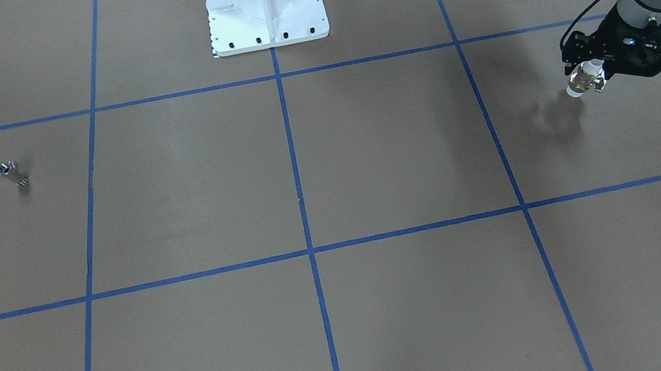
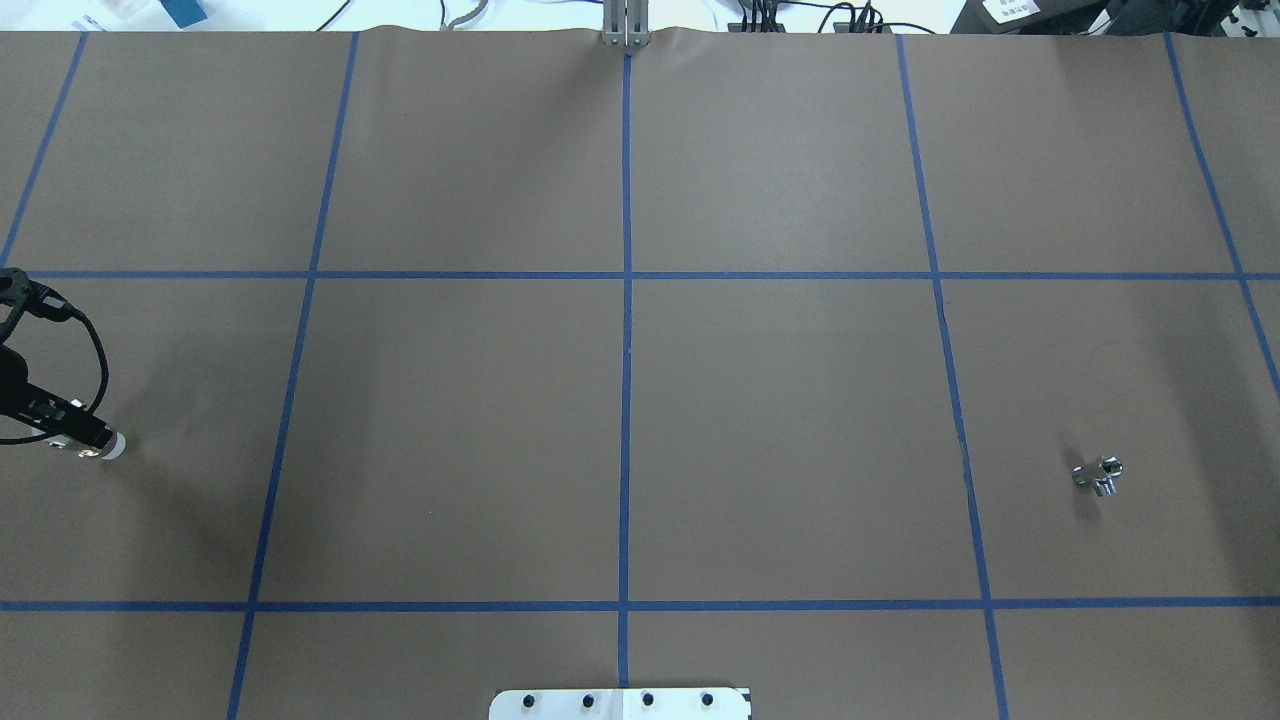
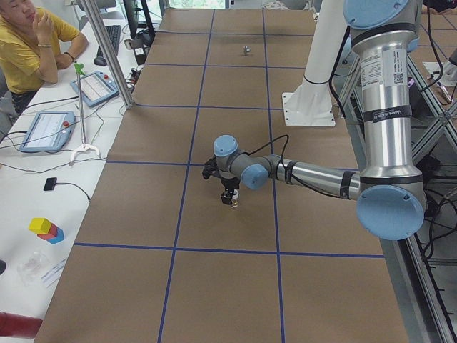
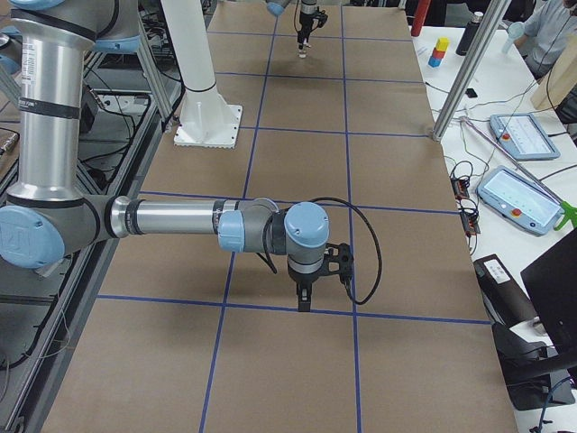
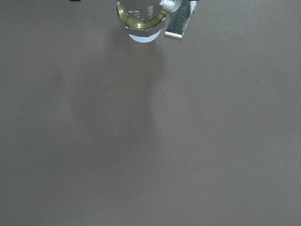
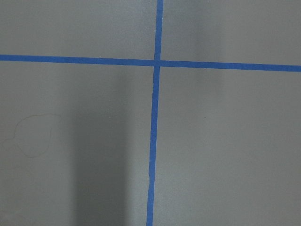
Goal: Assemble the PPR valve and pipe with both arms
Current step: 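Lift the valve with the left gripper and carry it to table center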
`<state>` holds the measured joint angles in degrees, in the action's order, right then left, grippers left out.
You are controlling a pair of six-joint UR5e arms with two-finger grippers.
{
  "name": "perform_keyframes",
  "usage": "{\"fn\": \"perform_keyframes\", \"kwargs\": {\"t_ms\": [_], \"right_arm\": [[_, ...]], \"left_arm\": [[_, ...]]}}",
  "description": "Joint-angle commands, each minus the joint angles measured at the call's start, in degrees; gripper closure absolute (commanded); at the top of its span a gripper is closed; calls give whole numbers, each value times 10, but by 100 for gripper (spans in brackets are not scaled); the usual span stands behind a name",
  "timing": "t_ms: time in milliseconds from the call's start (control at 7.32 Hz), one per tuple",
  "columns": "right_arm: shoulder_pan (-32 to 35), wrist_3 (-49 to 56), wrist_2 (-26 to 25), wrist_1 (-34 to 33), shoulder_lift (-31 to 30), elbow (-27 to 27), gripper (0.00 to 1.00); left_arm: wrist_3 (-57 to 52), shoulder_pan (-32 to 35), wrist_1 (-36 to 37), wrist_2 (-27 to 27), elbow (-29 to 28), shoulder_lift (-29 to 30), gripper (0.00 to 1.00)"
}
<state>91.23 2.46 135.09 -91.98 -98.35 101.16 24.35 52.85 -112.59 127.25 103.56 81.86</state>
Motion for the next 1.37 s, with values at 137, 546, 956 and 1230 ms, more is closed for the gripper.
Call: {"fn": "perform_keyframes", "kwargs": {"t_ms": [137,546,956,1230], "right_arm": [[0,0,0,0,1,0,0],[0,0,0,-2,3,0,0],[0,0,0,-3,4,0,0],[0,0,0,-3,5,0,0]], "left_arm": [[1,2,1,-1,12,-6,100],[3,4,106,6,104,3,100],[126,0,175,5,112,120,100],[208,-55,299,0,110,258,100]]}}
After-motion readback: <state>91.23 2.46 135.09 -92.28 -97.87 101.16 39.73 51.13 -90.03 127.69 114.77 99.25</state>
